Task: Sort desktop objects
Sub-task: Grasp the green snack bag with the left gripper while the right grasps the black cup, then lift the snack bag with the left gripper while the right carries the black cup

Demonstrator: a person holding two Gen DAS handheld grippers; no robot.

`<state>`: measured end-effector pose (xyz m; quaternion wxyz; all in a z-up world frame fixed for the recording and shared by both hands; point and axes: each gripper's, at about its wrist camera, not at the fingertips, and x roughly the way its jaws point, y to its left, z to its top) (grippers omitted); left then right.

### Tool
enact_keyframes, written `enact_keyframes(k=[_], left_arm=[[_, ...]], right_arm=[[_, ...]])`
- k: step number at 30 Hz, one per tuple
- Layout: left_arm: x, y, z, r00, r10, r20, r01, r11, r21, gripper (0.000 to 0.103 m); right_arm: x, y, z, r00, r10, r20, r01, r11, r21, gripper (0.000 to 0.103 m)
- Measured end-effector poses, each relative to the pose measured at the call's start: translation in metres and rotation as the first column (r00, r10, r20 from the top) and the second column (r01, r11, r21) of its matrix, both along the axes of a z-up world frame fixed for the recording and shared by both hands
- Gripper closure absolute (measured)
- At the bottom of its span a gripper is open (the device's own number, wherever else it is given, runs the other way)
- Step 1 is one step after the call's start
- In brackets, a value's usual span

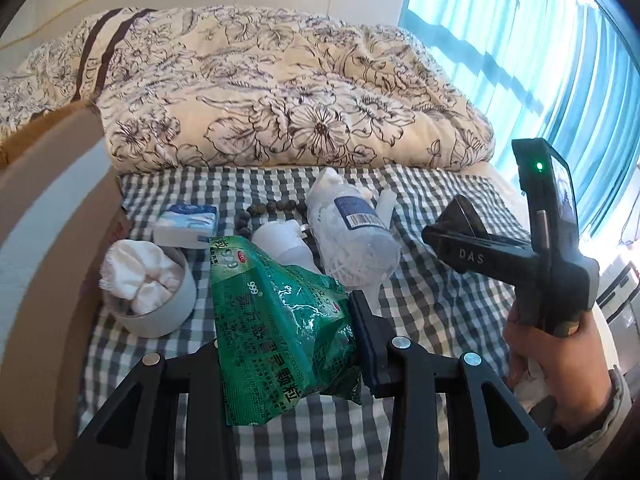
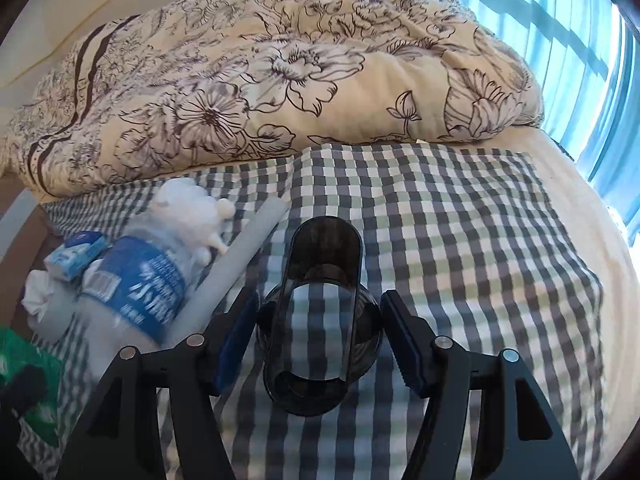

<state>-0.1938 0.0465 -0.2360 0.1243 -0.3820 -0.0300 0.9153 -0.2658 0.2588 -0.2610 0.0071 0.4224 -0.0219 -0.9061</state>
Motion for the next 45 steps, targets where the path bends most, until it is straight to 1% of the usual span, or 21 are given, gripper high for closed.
enact_keyframes(k=[9, 19, 27, 28, 29, 31, 32, 33, 35, 39, 40, 42, 45], left_arm=[[0.03, -0.011, 0.035, 0.999, 0.011, -0.037, -0.011, 1.0, -0.004, 0.065], [0.074, -0.027, 0.08, 0.995, 0.04, -0.094, -0.041, 0.999, -0.004, 0.065], [0.111, -0.042, 0.113, 0.987, 0.079, -0.141, -0.081, 0.997, -0.008, 0.065], [0.115, -0.043, 0.116, 0.986, 0.083, -0.147, -0.085, 0.996, -0.01, 0.065], [0.119, -0.046, 0.121, 0.984, 0.087, -0.156, -0.09, 0.996, -0.01, 0.065], [0.128, -0.05, 0.129, 0.981, 0.096, -0.171, -0.098, 0.995, -0.007, 0.065], [0.132, -0.052, 0.134, 0.978, 0.104, -0.179, -0.107, 0.994, -0.007, 0.065], [0.134, -0.054, 0.138, 0.977, 0.112, -0.183, -0.116, 0.993, -0.014, 0.065], [0.138, -0.058, 0.142, 0.977, 0.119, -0.179, -0.123, 0.992, -0.015, 0.065], [0.157, -0.066, 0.154, 0.969, 0.121, -0.215, -0.124, 0.992, -0.002, 0.065], [0.159, -0.068, 0.156, 0.968, 0.121, -0.219, -0.124, 0.992, -0.001, 0.065], [0.161, -0.07, 0.155, 0.97, 0.115, -0.212, -0.118, 0.993, 0.0, 0.065], [0.158, -0.072, 0.136, 0.979, 0.107, -0.176, -0.112, 0.994, -0.018, 0.062]], right_arm=[[0.044, -0.008, 0.035, 0.999, 0.002, -0.034, -0.002, 1.0, -0.006, 0.04], [0.11, -0.025, 0.087, 0.994, 0.042, -0.104, -0.044, 0.999, -0.012, 0.04], [0.158, -0.038, 0.128, 0.984, 0.046, -0.17, -0.051, 0.998, -0.026, 0.04], [0.163, -0.039, 0.133, 0.983, 0.05, -0.175, -0.056, 0.998, -0.029, 0.052], [0.168, -0.04, 0.138, 0.982, 0.053, -0.179, -0.06, 0.998, -0.034, 0.057], [0.178, -0.044, 0.147, 0.98, 0.057, -0.192, -0.065, 0.997, -0.031, 0.058], [0.182, -0.048, 0.15, 0.979, 0.058, -0.198, -0.061, 0.998, -0.007, 0.058], [0.183, -0.051, 0.149, 0.98, 0.07, -0.187, -0.069, 0.998, 0.011, 0.058], [0.183, -0.05, 0.146, 0.982, 0.081, -0.171, -0.083, 0.997, -0.005, 0.063], [0.185, -0.045, 0.131, 0.986, 0.071, -0.15, -0.076, 0.997, -0.026, 0.063], [0.183, -0.047, 0.121, 0.989, 0.082, -0.123, -0.086, 0.996, -0.02, 0.057], [0.18, -0.05, 0.094, 0.993, 0.106, -0.05, -0.107, 0.994, -0.013, 0.045], [0.187, -0.054, 0.059, 0.992, 0.126, 0.013, -0.126, 0.992, -0.03, 0.044]])
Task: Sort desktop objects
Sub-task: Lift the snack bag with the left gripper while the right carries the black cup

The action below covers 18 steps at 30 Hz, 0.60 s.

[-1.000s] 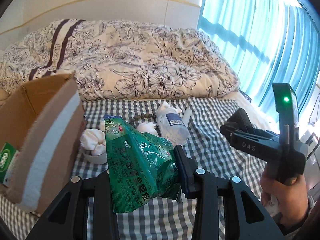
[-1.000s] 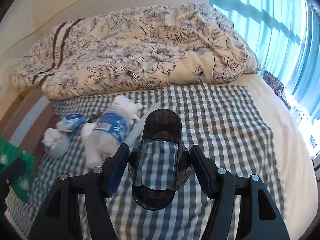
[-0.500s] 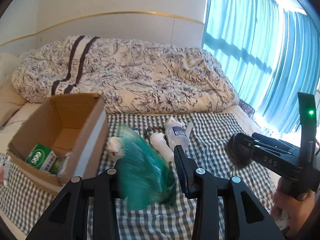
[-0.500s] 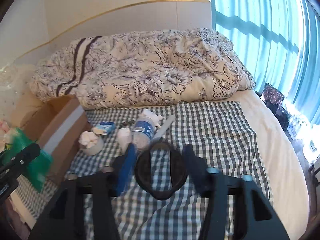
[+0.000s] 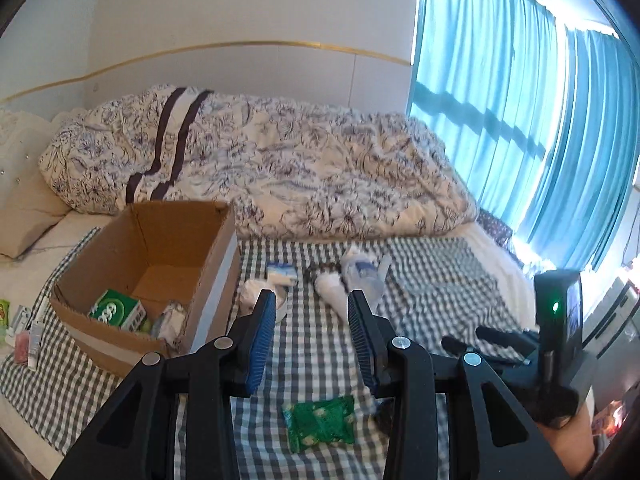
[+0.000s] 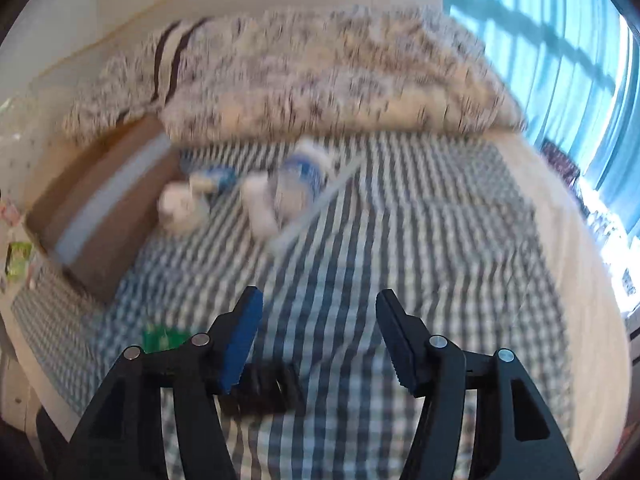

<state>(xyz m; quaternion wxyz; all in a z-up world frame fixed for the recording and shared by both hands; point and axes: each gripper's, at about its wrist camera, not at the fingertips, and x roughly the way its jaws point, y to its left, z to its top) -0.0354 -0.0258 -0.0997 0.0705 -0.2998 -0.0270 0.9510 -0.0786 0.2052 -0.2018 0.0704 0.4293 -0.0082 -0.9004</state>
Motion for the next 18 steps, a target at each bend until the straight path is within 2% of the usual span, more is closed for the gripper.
enact_keyframes(k=[5, 7, 9, 15, 18], left_arm=[[-0.012, 0.002, -0.056, 0.989, -0.035, 0.143, 0.032, 0.999, 0.024, 0.06], [-0.015, 0.006, -0.076, 0.982, -0.047, 0.181, 0.044, 0.999, 0.02, 0.059], [-0.019, 0.01, -0.098, 0.972, -0.059, 0.226, 0.056, 0.998, 0.018, 0.054], [-0.027, 0.016, -0.144, 0.947, -0.094, 0.306, 0.084, 0.995, 0.047, 0.038], [-0.033, 0.021, -0.161, 0.934, -0.107, 0.34, 0.094, 0.994, 0.055, 0.033]], right_arm=[[0.013, -0.011, -0.04, 0.994, 0.066, 0.086, -0.062, 0.997, -0.045, 0.043], [0.018, -0.016, -0.047, 0.992, 0.095, 0.084, -0.091, 0.994, -0.054, 0.04], [0.02, -0.022, -0.05, 0.991, 0.108, 0.082, -0.105, 0.994, -0.042, 0.035], [0.018, -0.038, -0.065, 0.977, 0.172, 0.124, -0.173, 0.985, 0.003, 0.035], [0.014, -0.043, -0.073, 0.976, 0.178, 0.129, -0.181, 0.984, 0.01, 0.034]])
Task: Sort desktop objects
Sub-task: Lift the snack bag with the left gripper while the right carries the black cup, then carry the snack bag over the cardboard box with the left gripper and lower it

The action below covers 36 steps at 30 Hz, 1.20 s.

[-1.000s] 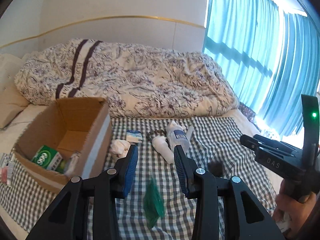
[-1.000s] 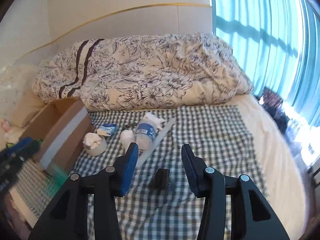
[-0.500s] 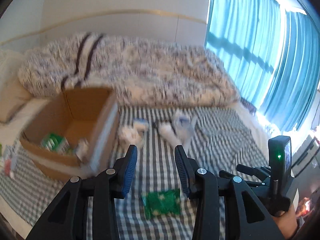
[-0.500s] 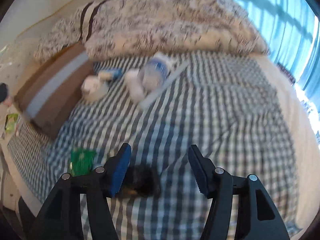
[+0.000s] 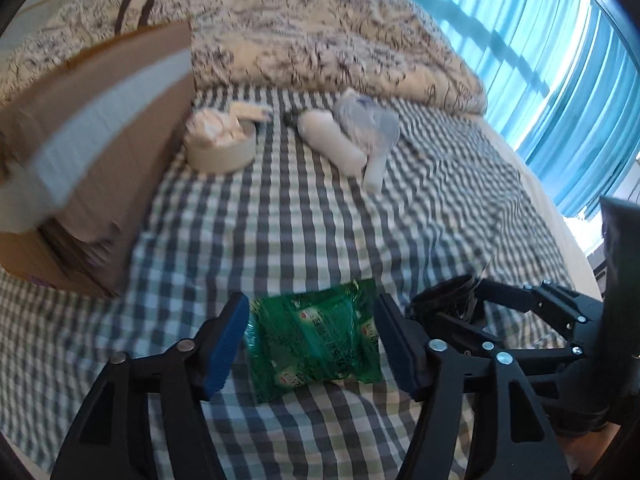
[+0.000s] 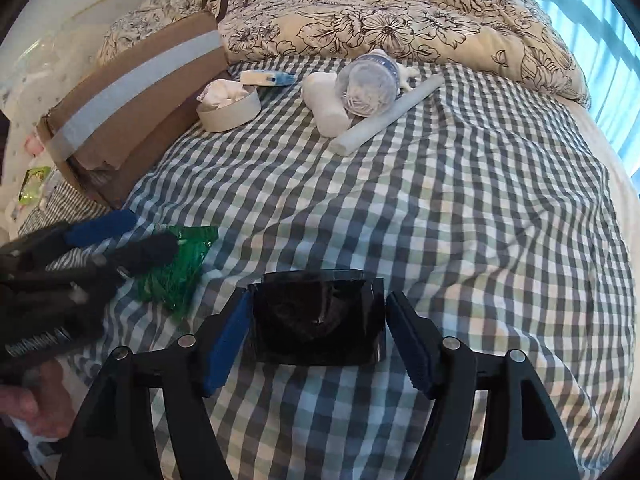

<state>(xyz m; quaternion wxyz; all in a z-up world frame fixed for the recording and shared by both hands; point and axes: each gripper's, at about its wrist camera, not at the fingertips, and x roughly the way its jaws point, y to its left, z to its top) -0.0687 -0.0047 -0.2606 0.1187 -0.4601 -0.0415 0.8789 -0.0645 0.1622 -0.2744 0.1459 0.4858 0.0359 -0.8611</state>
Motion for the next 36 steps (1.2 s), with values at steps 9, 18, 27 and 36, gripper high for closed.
enact_keyframes(k=[9, 18, 27, 36], left_arm=[[-0.021, 0.002, -0.039, 0.998, 0.007, 0.064, -0.008, 1.0, 0.015, 0.017], [-0.024, -0.003, -0.038, 0.999, 0.028, 0.041, -0.028, 1.0, 0.002, 0.055], [-0.015, -0.01, -0.019, 0.999, 0.041, 0.015, -0.041, 0.999, 0.017, 0.068], [0.009, -0.02, 0.047, 0.99, 0.063, -0.124, -0.064, 0.998, -0.003, 0.068]], right_arm=[[-0.011, -0.002, -0.025, 1.0, 0.007, 0.023, -0.008, 1.0, 0.026, 0.034], [-0.019, 0.015, -0.017, 1.0, -0.022, 0.006, 0.022, 1.0, -0.002, 0.037], [-0.007, 0.028, 0.006, 0.998, -0.058, -0.036, 0.057, 0.997, -0.042, 0.037], [0.014, 0.018, 0.061, 0.987, -0.05, -0.15, 0.042, 0.997, -0.058, 0.037]])
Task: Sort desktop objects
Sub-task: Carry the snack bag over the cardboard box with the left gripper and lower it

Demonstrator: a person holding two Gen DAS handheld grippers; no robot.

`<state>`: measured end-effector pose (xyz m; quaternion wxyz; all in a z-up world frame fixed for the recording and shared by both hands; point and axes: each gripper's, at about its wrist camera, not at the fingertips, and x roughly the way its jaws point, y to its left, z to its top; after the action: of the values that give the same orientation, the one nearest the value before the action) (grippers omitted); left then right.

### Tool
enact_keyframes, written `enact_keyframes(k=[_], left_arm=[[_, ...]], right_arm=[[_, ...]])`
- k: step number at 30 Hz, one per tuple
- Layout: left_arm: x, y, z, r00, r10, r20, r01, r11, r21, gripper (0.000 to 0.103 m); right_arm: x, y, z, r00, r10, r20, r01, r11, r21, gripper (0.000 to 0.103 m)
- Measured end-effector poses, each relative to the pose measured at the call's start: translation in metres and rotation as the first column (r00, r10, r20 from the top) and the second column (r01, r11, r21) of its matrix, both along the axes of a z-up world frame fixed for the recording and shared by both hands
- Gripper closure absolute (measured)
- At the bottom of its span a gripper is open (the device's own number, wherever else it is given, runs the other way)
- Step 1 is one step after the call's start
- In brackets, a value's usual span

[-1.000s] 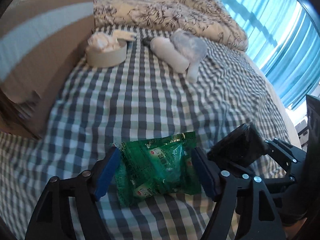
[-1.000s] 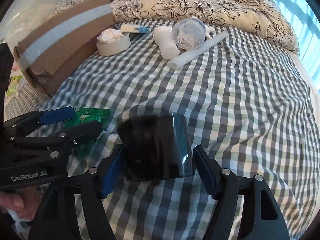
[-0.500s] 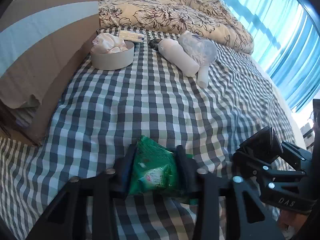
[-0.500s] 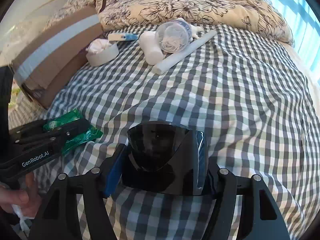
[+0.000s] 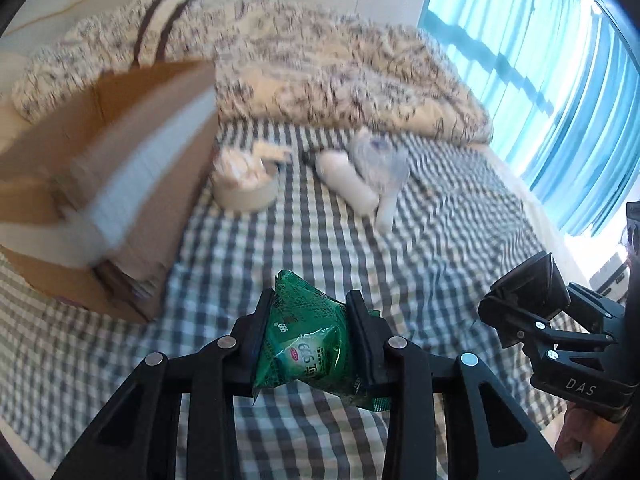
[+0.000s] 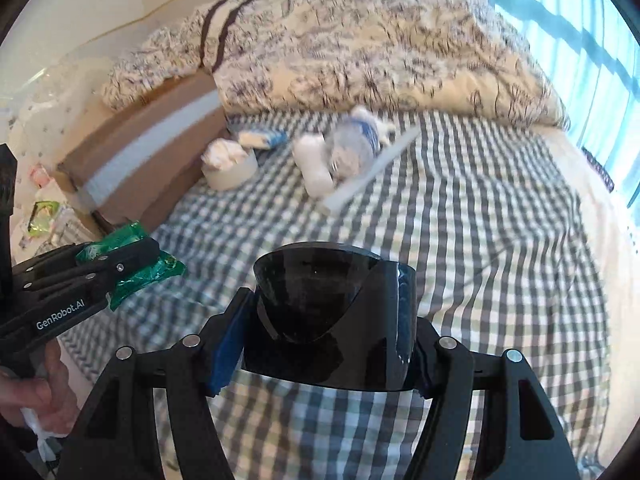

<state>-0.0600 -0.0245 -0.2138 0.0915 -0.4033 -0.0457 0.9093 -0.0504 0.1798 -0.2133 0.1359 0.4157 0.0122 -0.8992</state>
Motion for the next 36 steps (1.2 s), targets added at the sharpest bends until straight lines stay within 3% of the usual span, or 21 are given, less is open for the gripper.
enact_keyframes(k=[8, 21, 29, 36], left_arm=[[0.033, -0.026, 0.065, 0.99, 0.046, -0.13, -0.047, 0.999, -0.001, 0.067], [0.073, -0.078, 0.152, 0.947, 0.124, -0.296, -0.137, 0.99, -0.024, 0.067], [0.078, -0.121, 0.18, 0.922, 0.182, -0.343, -0.204, 0.978, -0.029, 0.067], [0.058, -0.15, 0.188, 0.918, 0.202, -0.342, -0.232, 0.971, -0.05, 0.067]], right_arm=[[0.024, -0.019, 0.058, 0.994, 0.006, -0.113, -0.007, 1.0, -0.011, 0.037], [0.044, -0.071, 0.134, 0.967, 0.058, -0.248, -0.071, 0.997, -0.043, 0.037], [0.038, -0.116, 0.165, 0.948, 0.101, -0.303, -0.127, 0.99, -0.069, 0.037], [0.019, -0.153, 0.174, 0.936, 0.151, -0.318, -0.182, 0.981, -0.067, 0.037]])
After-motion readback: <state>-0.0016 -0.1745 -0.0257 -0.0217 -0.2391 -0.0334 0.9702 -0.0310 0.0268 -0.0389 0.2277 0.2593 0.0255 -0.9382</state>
